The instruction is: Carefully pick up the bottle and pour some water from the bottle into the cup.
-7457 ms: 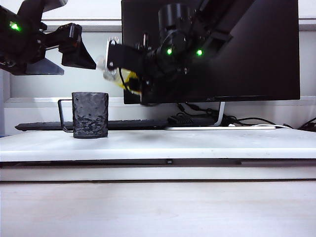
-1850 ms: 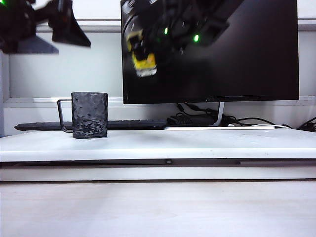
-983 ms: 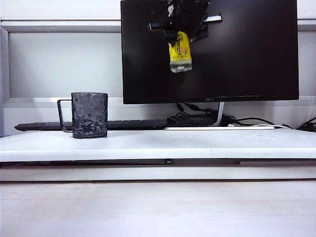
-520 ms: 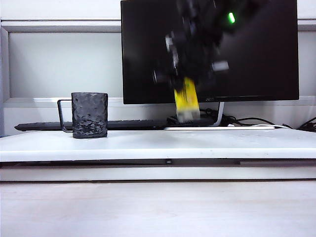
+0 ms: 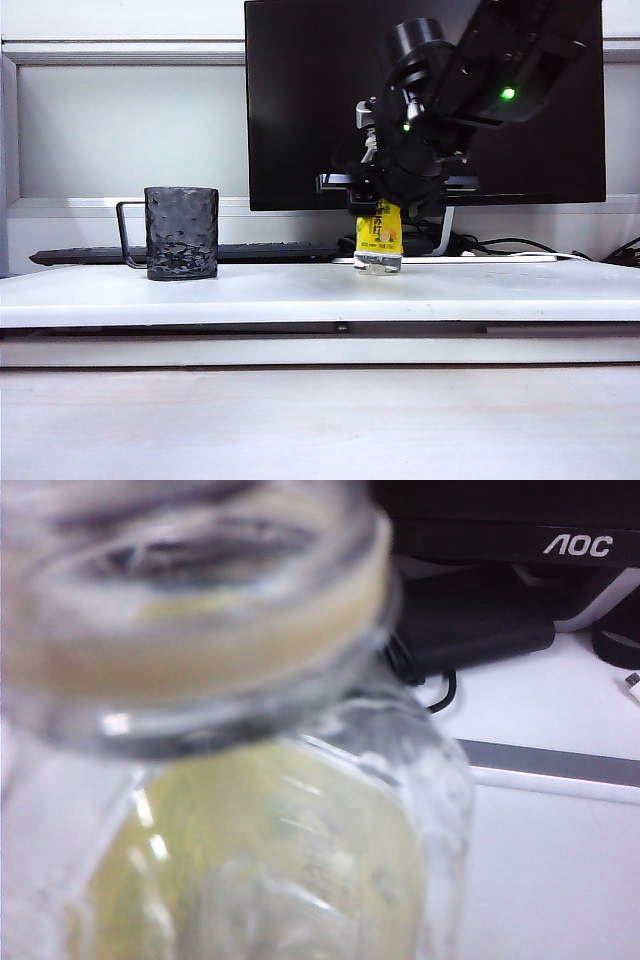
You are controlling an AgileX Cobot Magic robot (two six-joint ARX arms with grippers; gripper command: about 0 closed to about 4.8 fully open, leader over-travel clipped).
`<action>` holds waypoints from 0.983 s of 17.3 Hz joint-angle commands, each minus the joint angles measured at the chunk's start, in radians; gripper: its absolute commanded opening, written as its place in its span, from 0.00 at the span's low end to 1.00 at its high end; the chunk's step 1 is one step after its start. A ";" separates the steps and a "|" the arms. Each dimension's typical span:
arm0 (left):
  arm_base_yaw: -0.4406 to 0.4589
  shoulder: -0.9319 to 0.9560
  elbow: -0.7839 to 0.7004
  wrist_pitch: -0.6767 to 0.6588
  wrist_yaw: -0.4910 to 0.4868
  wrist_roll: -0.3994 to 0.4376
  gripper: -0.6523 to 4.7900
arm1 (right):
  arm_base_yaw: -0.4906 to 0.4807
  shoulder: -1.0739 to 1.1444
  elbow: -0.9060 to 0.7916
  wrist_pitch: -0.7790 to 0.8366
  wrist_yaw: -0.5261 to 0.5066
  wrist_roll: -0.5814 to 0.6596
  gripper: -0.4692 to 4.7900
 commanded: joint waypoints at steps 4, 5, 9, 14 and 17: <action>0.002 0.000 0.003 0.008 -0.003 0.000 1.00 | 0.002 -0.002 -0.076 -0.014 -0.023 -0.080 0.41; 0.002 0.000 0.003 0.007 -0.003 0.000 1.00 | 0.002 -0.002 -0.076 -0.013 -0.023 -0.080 0.41; 0.002 0.000 0.003 0.004 -0.003 0.000 1.00 | 0.002 0.002 -0.079 -0.016 -0.023 -0.080 0.41; 0.002 0.000 0.003 -0.037 -0.003 0.000 1.00 | 0.002 0.002 -0.082 -0.041 -0.026 -0.169 0.50; 0.002 0.000 0.003 -0.038 -0.002 0.000 1.00 | 0.002 0.002 -0.083 -0.066 -0.026 -0.168 0.56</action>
